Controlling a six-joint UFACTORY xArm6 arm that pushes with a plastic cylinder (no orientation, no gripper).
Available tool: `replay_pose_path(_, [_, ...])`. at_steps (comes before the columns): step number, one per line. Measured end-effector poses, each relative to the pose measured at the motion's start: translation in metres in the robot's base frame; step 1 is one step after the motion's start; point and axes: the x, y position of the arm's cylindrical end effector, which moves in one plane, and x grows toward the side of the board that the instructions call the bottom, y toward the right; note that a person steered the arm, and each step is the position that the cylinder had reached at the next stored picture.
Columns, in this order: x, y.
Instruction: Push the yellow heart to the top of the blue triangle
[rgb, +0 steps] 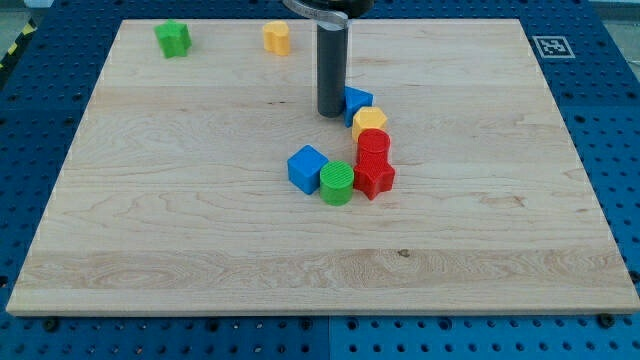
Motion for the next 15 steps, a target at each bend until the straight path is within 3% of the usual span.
replay_pose_path(2, [-0.003,-0.019])
replay_pose_path(4, [-0.066,-0.058])
replay_pose_path(6, [-0.088,-0.059])
replay_pose_path(8, [-0.103,-0.127])
replay_pose_path(9, [-0.147,-0.157])
replay_pose_path(10, [-0.161,-0.141])
replay_pose_path(11, [-0.152,-0.086])
replay_pose_path(15, [-0.083,-0.025])
